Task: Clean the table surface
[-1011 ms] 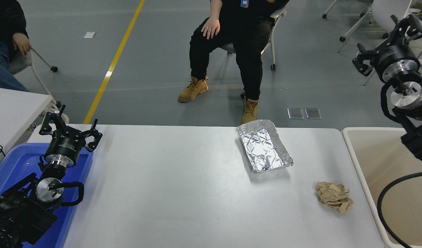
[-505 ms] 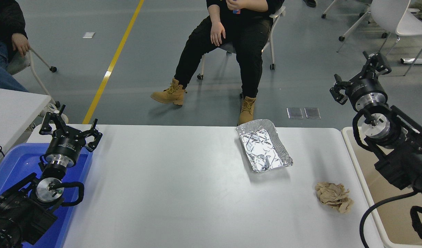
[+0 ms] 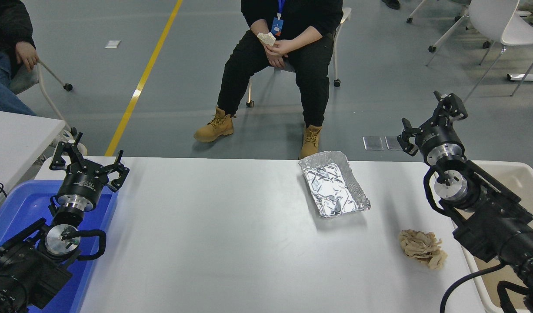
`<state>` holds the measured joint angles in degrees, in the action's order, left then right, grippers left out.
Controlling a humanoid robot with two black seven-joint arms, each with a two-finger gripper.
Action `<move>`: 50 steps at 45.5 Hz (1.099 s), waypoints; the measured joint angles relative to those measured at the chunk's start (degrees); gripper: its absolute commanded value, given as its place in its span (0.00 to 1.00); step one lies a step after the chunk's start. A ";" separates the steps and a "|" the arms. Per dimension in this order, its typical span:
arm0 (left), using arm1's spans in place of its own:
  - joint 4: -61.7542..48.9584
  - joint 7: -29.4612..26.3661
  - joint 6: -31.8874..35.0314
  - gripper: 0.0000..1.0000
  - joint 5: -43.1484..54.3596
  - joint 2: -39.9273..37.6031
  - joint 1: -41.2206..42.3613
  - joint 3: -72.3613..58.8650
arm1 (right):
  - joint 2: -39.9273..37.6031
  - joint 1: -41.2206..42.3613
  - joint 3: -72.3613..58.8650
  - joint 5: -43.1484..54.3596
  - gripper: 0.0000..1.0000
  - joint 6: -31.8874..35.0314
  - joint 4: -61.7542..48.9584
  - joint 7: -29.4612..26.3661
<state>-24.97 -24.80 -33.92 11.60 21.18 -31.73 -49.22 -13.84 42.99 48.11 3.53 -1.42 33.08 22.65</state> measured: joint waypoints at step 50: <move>-0.03 0.00 0.00 1.00 0.00 0.00 0.00 0.00 | -10.30 12.21 -33.40 -0.16 0.98 0.46 -4.85 0.81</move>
<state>-25.00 -24.80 -33.93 11.60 21.18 -31.73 -49.22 -24.14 55.20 14.71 3.37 -0.96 28.23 23.46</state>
